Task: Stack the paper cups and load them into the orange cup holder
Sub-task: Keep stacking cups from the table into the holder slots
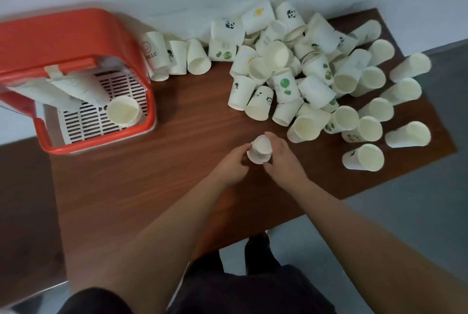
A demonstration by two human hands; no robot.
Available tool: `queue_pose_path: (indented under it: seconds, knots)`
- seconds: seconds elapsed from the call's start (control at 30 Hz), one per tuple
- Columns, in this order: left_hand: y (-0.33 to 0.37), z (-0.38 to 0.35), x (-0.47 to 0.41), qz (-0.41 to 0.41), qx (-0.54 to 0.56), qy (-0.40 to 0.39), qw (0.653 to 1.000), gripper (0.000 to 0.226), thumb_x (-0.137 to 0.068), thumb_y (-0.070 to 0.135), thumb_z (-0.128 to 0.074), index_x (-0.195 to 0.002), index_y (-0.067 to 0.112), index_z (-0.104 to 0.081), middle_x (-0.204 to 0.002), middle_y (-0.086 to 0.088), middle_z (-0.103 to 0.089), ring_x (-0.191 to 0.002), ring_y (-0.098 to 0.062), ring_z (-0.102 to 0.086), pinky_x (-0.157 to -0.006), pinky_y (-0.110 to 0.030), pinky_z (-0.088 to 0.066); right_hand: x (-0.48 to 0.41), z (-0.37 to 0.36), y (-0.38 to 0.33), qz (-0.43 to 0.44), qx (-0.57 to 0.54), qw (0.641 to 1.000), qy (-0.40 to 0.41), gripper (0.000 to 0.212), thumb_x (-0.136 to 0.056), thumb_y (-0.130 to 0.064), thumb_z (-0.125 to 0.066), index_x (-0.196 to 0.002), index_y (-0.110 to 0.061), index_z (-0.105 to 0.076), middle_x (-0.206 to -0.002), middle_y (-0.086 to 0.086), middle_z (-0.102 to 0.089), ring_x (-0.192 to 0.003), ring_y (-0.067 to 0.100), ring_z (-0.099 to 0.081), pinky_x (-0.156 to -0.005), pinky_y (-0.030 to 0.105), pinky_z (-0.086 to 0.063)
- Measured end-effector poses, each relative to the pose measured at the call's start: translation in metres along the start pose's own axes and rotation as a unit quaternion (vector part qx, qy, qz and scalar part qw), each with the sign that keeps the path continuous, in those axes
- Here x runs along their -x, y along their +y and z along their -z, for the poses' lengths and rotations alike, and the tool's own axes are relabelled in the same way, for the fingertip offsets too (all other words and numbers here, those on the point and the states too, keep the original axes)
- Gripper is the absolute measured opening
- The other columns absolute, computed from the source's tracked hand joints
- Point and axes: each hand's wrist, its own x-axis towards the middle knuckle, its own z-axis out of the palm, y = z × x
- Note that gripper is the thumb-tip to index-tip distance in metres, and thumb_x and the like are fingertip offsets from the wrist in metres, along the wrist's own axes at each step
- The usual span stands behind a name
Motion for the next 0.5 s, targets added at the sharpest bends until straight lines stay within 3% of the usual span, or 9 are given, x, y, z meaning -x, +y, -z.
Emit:
queue_pose_path:
  seconds: [0.1,0.2,0.27,0.33,0.4,0.47,0.5]
  knots:
    - [0.001,-0.007,0.0,-0.027,0.01,0.024,0.999,0.067,-0.083,0.002,-0.067,-0.144,0.023,-0.047,-0.141,0.002,-0.054,-0.125,-0.011,-0.055,-0.102,-0.039,-0.051,-0.001,0.008,0.006,0.001,-0.003,1.0,0.014,0.06,-0.081,-0.014,-0.073,-0.135,-0.015,-0.047,-0.128,0.01,-0.053,-0.114,0.031,-0.055,-0.095,0.044,-0.047]
    - [0.004,-0.006,0.003,-0.075,-0.021,0.049,0.996,0.068,-0.08,0.026,-0.077,-0.142,0.032,-0.05,-0.135,0.007,-0.049,-0.129,-0.01,-0.046,-0.107,-0.041,-0.047,0.006,0.023,0.008,-0.023,-0.073,0.997,0.017,0.046,-0.077,-0.031,-0.078,-0.115,-0.023,-0.053,-0.109,-0.002,-0.06,-0.098,0.019,-0.059,-0.081,0.036,-0.05]
    - [0.011,0.0,0.007,-0.071,0.01,0.062,0.995,0.074,-0.075,0.04,-0.083,-0.141,0.04,-0.049,-0.137,0.011,-0.047,-0.132,-0.011,-0.046,-0.111,-0.041,-0.044,0.013,0.037,0.004,-0.076,-0.161,0.983,0.036,0.044,-0.078,-0.038,-0.079,-0.113,-0.026,-0.055,-0.103,-0.007,-0.063,-0.091,0.011,-0.063,-0.076,0.029,-0.051]
    - [0.023,0.005,0.013,-0.061,0.095,0.054,0.992,0.084,-0.066,0.051,-0.088,-0.139,0.047,-0.047,-0.143,0.012,-0.051,-0.13,-0.015,-0.054,-0.108,-0.045,-0.047,0.016,0.053,0.003,-0.141,-0.334,0.931,0.049,0.043,-0.082,-0.037,-0.079,-0.115,-0.02,-0.058,-0.108,-0.001,-0.069,-0.091,0.013,-0.069,-0.078,0.032,-0.058]
    - [0.039,0.004,0.016,-0.075,0.145,0.034,0.986,0.087,-0.07,0.044,-0.089,-0.144,0.045,-0.042,-0.144,0.009,-0.053,-0.126,-0.016,-0.059,-0.103,-0.043,-0.052,0.019,0.065,0.002,-0.193,-0.519,0.833,0.006,0.036,-0.089,-0.03,-0.073,-0.116,-0.01,-0.061,-0.109,0.011,-0.073,-0.086,0.016,-0.072,-0.076,0.035,-0.058]
    - [0.056,-0.002,0.015,-0.096,0.157,0.055,0.981,0.083,-0.078,0.037,-0.085,-0.147,0.04,-0.039,-0.139,0.009,-0.057,-0.122,-0.012,-0.061,-0.1,-0.037,-0.054,0.023,0.074,-0.001,-0.216,-0.619,0.754,-0.052,0.028,-0.094,-0.028,-0.067,-0.114,-0.008,-0.065,-0.097,0.01,-0.075,-0.081,0.019,-0.07,-0.076,0.037,-0.056]
    - [0.065,-0.004,0.016,-0.1,0.164,0.078,0.978,0.08,-0.08,0.037,-0.084,-0.146,0.04,-0.04,-0.137,0.008,-0.059,-0.12,-0.011,-0.062,-0.098,-0.034,-0.055,0.025,0.077,0.0,-0.219,-0.626,0.746,-0.063,0.028,-0.096,-0.03,-0.064,-0.114,-0.009,-0.066,-0.094,0.008,-0.075,-0.082,0.021,-0.07,-0.079,0.039,-0.056]
